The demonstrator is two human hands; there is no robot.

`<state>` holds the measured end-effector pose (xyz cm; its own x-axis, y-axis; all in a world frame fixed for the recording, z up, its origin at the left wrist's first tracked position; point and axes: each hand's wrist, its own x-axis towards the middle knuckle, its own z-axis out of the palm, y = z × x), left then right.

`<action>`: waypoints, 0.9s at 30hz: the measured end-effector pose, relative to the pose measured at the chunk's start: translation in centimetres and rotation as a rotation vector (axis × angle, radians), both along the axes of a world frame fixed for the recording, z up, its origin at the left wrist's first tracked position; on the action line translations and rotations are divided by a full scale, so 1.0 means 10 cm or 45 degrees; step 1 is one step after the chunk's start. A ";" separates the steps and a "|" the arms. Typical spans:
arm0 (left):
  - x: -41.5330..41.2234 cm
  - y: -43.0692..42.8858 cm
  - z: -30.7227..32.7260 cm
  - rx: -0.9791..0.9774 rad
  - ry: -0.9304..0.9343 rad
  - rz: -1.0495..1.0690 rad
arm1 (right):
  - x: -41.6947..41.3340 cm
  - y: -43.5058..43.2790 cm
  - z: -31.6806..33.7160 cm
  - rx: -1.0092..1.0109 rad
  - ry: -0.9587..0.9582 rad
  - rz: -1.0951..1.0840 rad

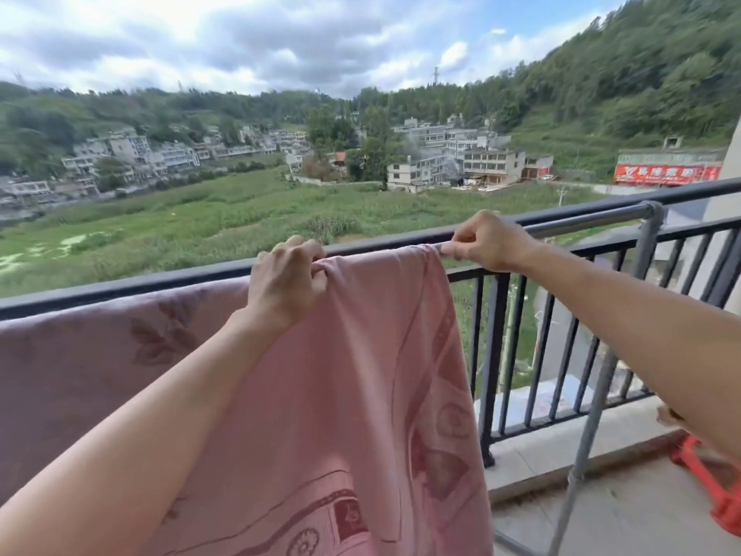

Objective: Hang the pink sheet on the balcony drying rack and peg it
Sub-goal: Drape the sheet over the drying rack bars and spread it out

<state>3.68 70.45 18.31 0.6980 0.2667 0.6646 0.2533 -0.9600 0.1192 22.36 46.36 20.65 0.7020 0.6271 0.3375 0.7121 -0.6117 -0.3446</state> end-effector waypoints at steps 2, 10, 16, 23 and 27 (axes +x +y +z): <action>0.07 -0.14 0.01 -0.008 -0.060 -0.043 | 0.12 -0.03 0.05 0.094 -0.073 -0.039; 0.71 -0.87 -0.43 0.183 -0.179 -0.097 | 0.55 -0.02 0.08 0.117 0.156 0.009; 1.17 -1.08 -0.65 0.137 -0.111 0.073 | 0.85 -0.19 0.00 0.227 0.287 0.047; 1.05 -1.06 -0.61 0.186 -0.222 0.073 | 1.03 -0.04 0.10 0.068 0.355 0.380; 0.56 -1.09 -0.36 0.043 -0.262 0.112 | 0.97 0.18 0.13 0.048 0.378 0.666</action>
